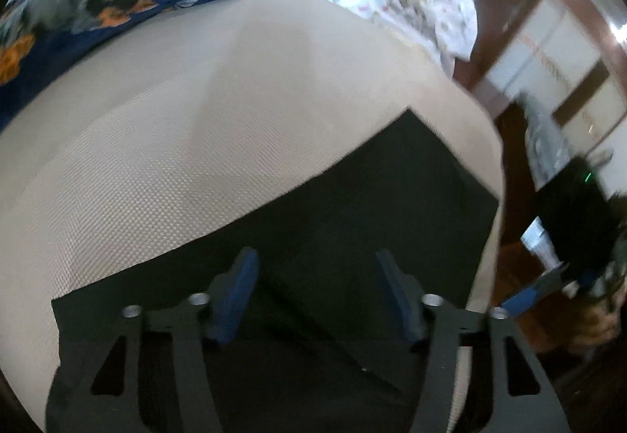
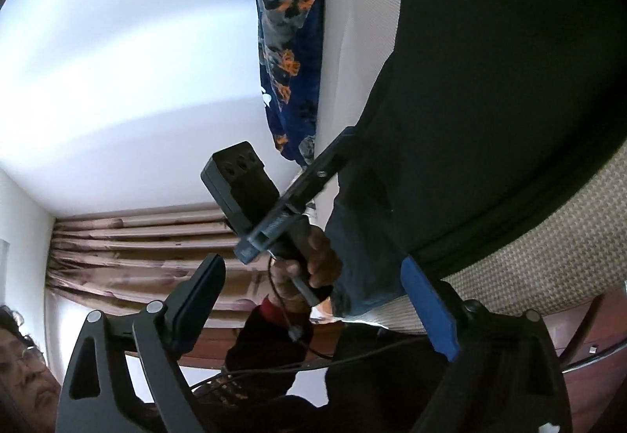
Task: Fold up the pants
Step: 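Grasp the trouser edge with the left gripper while the right gripper keeps holding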
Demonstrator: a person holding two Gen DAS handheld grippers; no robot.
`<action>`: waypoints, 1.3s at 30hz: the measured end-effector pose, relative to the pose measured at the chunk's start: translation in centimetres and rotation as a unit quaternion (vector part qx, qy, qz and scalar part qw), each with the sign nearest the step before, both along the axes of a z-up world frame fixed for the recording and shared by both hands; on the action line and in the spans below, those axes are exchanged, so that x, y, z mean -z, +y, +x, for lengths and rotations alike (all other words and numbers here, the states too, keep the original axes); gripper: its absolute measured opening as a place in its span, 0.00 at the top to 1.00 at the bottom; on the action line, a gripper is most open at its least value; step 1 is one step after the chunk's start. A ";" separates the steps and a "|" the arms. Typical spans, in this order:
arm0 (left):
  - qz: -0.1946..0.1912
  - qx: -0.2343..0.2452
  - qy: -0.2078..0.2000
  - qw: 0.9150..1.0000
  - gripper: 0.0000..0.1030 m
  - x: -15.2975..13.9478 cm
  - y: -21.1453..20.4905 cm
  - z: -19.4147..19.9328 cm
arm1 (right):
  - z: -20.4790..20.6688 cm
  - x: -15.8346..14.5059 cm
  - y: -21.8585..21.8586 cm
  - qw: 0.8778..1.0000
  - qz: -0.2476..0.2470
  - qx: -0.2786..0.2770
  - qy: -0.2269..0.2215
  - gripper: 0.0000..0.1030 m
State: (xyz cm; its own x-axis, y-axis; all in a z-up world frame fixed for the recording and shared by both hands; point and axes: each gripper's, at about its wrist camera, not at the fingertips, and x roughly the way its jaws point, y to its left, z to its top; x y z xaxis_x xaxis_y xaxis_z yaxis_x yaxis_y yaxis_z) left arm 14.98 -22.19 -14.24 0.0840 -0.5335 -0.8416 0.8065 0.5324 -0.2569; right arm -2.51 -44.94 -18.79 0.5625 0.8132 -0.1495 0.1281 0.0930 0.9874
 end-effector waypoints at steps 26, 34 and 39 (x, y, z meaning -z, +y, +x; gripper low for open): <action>-0.003 -0.077 0.034 0.996 0.70 1.2 2.9 -0.2 | 0.1 1.9 -0.8 0.999 0.025 0.020 0.025 0.02; -0.049 -0.057 0.053 0.996 0.70 0.6 2.8 -0.4 | 0.1 2.7 -0.8 0.998 0.031 0.024 0.041 0.01; -0.081 -0.055 0.107 0.989 0.70 1.0 3.3 -0.1 | 0.1 2.8 -0.8 0.998 0.031 0.026 0.039 0.01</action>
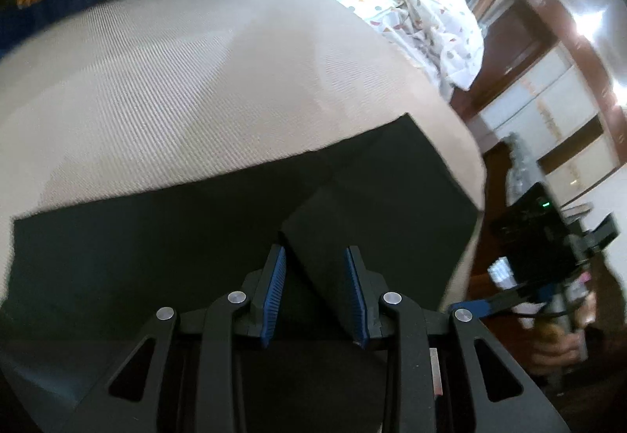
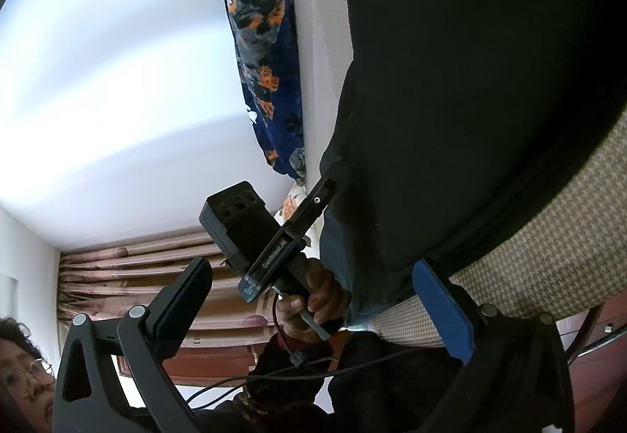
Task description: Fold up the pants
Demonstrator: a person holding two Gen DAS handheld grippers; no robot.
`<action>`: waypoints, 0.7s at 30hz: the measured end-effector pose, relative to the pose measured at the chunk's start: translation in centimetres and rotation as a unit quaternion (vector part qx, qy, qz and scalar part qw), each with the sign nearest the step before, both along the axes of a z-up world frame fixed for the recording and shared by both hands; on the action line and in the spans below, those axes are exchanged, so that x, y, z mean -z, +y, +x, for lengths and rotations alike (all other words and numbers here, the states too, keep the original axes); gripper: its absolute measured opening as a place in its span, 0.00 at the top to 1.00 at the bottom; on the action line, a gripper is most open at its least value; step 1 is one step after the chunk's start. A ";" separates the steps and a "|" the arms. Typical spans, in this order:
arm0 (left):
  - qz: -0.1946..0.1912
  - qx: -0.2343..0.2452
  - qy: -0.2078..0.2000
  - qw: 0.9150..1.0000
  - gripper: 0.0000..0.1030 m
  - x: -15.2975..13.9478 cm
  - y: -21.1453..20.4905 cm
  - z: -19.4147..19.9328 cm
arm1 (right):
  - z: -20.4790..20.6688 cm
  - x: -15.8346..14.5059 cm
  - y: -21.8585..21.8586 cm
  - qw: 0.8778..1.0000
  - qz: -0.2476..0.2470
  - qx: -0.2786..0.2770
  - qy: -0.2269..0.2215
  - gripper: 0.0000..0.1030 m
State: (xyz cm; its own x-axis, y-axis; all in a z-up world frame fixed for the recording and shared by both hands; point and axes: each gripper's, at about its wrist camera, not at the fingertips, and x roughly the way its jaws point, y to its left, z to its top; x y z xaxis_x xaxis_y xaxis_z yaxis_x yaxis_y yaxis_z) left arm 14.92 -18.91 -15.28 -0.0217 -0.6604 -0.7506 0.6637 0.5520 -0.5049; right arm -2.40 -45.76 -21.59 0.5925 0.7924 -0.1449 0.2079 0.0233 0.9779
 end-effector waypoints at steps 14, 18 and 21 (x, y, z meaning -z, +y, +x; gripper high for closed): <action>0.042 -0.014 -0.024 0.999 0.97 0.2 -1.2 -1.7 | 0.2 0.3 -0.3 1.000 0.007 0.007 0.005 0.00; 0.044 -0.038 -0.015 0.998 0.98 0.1 -0.2 -1.8 | 0.2 0.2 -0.6 1.000 0.015 0.019 0.001 0.00; 0.042 -0.059 -0.001 0.997 0.98 -0.1 0.9 -1.8 | 0.1 0.2 -0.9 0.999 0.020 0.027 -0.001 0.00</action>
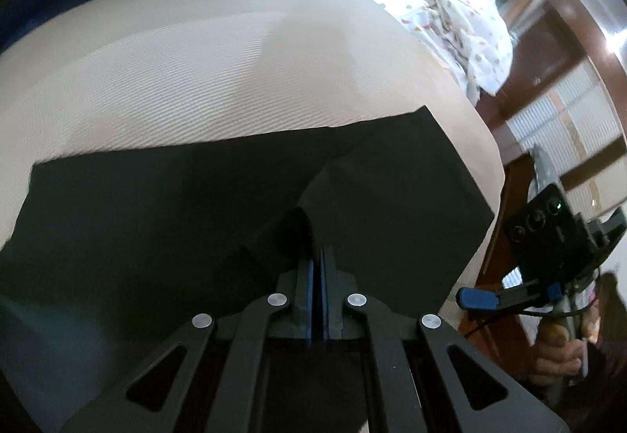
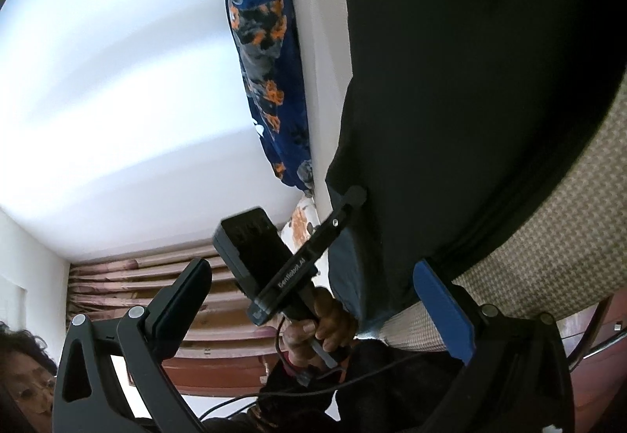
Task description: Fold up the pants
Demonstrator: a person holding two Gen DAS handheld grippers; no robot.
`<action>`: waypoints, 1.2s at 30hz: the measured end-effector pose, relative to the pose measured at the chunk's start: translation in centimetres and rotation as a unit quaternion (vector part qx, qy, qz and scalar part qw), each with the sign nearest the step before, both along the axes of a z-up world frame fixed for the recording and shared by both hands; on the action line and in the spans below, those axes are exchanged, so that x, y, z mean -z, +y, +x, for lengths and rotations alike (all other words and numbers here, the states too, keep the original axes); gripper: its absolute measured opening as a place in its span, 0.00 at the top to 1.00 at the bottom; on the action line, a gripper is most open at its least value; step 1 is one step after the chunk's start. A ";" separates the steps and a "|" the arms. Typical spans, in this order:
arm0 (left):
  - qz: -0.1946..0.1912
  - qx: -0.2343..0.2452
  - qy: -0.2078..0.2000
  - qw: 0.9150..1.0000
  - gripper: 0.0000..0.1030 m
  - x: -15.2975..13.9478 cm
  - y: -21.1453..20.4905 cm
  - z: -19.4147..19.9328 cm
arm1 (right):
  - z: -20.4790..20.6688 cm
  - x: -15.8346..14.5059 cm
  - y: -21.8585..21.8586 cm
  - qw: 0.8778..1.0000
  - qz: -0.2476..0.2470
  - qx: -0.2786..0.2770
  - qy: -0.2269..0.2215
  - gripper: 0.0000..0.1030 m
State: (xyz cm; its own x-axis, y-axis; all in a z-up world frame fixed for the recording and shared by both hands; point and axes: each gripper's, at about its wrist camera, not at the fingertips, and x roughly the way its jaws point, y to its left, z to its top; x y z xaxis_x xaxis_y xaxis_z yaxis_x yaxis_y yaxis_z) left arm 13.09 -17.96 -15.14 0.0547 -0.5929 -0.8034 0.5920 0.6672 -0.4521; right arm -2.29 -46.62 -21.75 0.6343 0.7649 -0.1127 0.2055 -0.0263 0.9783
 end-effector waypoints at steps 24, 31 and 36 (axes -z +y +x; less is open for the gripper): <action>0.020 -0.032 -0.025 0.999 0.80 -0.1 3.1 -1.1 | 0.4 -0.4 -0.1 1.000 0.000 0.006 0.004 0.00; -0.009 -0.157 -0.077 0.985 0.41 -4.8 12.8 -2.1 | 2.0 -3.4 2.0 0.998 -0.011 -0.053 -0.023 0.00; 0.027 -0.241 -0.100 0.965 0.41 -6.8 22.3 -3.6 | 4.4 -6.8 7.7 0.987 -0.065 -0.140 -0.049 0.00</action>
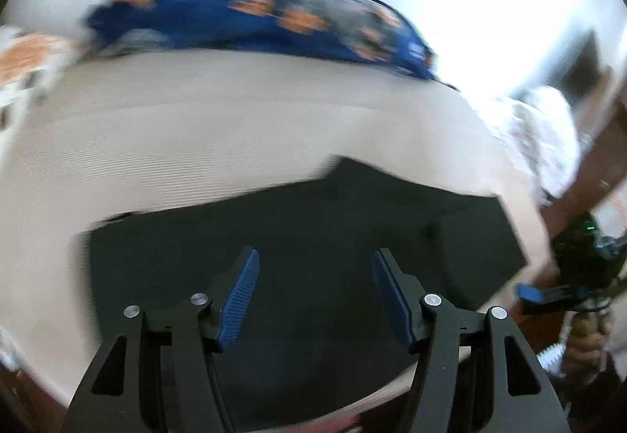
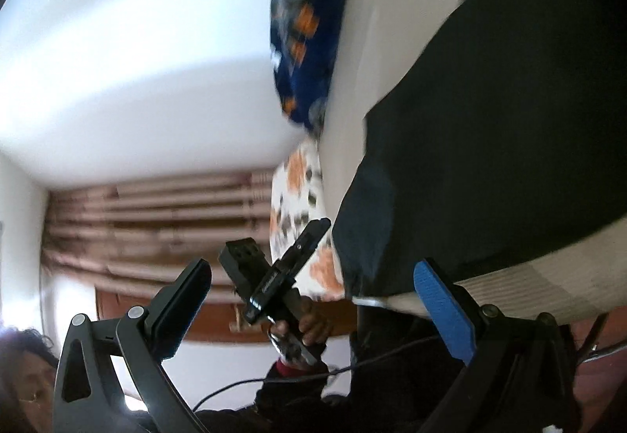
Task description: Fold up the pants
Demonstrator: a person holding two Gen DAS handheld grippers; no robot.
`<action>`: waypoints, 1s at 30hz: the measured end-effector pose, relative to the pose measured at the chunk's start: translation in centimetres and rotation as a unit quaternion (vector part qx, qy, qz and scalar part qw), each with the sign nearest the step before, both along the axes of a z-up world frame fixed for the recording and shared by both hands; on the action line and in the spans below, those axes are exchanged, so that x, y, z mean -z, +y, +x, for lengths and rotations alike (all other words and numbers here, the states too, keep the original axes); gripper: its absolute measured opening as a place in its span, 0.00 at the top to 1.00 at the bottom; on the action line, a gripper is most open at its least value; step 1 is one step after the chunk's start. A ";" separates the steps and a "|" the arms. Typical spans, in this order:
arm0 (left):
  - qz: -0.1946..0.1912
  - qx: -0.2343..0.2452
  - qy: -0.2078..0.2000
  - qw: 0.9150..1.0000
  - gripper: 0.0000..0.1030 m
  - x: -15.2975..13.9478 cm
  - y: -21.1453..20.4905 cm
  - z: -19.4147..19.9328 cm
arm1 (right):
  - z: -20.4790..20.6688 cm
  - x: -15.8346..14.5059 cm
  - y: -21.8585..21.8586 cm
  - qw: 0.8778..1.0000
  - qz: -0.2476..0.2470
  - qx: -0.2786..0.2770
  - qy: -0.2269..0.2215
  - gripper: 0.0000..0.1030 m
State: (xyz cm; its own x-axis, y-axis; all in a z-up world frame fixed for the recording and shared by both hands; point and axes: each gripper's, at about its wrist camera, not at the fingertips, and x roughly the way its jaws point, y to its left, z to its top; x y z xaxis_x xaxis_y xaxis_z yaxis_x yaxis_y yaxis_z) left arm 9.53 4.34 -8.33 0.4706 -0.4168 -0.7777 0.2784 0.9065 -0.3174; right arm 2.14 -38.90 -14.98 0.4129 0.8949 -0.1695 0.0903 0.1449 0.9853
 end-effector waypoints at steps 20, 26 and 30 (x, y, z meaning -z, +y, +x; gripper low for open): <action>-0.128 0.011 0.139 0.982 0.41 9.0 13.9 -0.2 | 1.1 1.5 19.1 0.979 -0.089 -0.185 0.018 0.00; -0.157 0.054 0.154 0.974 0.40 10.1 14.1 0.7 | 1.1 1.7 17.6 0.983 -0.079 -0.160 0.029 0.00; -0.239 0.111 0.176 0.948 0.40 11.0 14.4 1.6 | 1.3 2.5 17.3 0.985 -0.069 -0.155 0.046 0.00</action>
State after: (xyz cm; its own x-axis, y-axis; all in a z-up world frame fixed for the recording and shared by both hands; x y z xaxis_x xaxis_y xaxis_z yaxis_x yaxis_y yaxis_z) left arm 11.10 18.71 -19.30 0.0762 -0.8199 -0.5674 0.2456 0.5669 -0.7863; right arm 3.44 -21.64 -17.47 0.1017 0.9415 -0.3214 0.1079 0.3107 0.9444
